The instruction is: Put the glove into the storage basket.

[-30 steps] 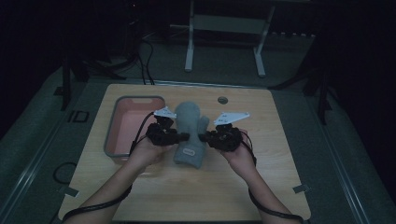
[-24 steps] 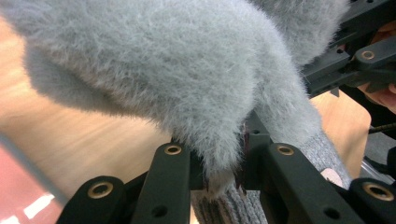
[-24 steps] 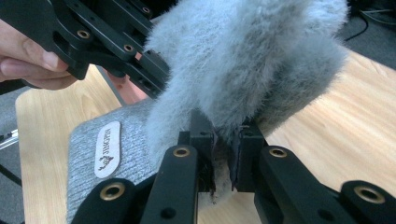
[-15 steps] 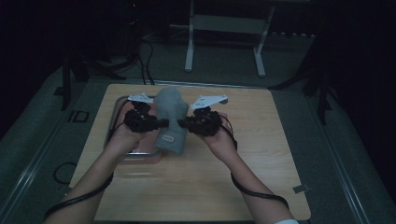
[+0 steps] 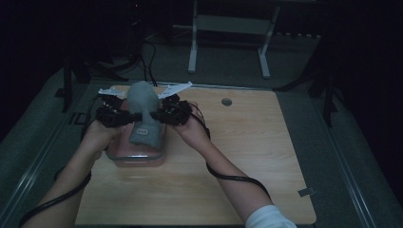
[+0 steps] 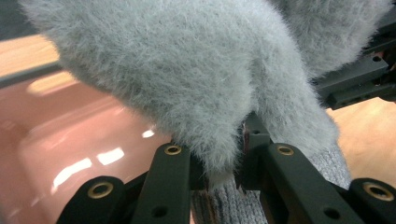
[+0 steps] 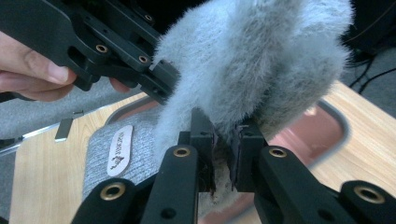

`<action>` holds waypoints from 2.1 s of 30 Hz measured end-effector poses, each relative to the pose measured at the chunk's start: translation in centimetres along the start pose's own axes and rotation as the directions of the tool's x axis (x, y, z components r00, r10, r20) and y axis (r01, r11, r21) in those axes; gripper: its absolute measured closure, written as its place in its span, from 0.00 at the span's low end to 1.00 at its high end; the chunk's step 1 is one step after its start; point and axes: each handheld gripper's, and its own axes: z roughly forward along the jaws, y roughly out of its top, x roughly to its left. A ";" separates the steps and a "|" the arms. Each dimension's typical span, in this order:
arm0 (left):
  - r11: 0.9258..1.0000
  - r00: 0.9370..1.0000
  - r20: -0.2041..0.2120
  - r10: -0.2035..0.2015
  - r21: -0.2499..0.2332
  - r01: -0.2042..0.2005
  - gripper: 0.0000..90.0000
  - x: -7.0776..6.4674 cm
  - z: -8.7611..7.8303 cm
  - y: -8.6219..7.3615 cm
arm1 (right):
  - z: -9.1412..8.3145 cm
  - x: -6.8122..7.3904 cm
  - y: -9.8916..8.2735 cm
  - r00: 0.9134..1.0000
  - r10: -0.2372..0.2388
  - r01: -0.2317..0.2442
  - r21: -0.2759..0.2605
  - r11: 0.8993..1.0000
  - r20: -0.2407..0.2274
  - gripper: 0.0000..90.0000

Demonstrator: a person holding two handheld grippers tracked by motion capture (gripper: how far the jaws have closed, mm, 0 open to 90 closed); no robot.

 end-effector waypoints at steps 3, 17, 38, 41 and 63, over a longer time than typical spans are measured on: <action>0.999 0.999 -0.021 -0.032 0.021 0.032 0.87 1.1 0.3 -0.9 | 1.9 0.0 -0.1 1.000 -0.007 0.007 0.016 1.000 -0.020 0.91; 0.972 0.986 -0.110 -0.127 0.184 0.146 0.86 4.3 6.0 -4.2 | 8.9 -1.8 -3.6 0.998 0.065 -0.062 0.181 0.981 -0.014 0.91; 0.919 0.963 -0.268 -0.042 0.368 0.143 0.63 4.4 10.5 -4.1 | 8.4 -3.8 -3.5 0.994 0.106 -0.110 0.209 0.972 0.033 0.57; 0.924 0.961 -0.275 -0.041 0.355 0.141 0.59 4.3 10.4 -4.1 | 7.8 -4.0 -3.4 0.994 0.107 -0.110 0.199 0.974 0.027 0.54; 0.998 0.988 -0.150 0.045 -0.034 -0.050 0.20 -1.1 3.0 -5.2 | 3.3 -3.9 -6.7 0.992 -0.001 0.019 0.147 0.989 -0.124 0.20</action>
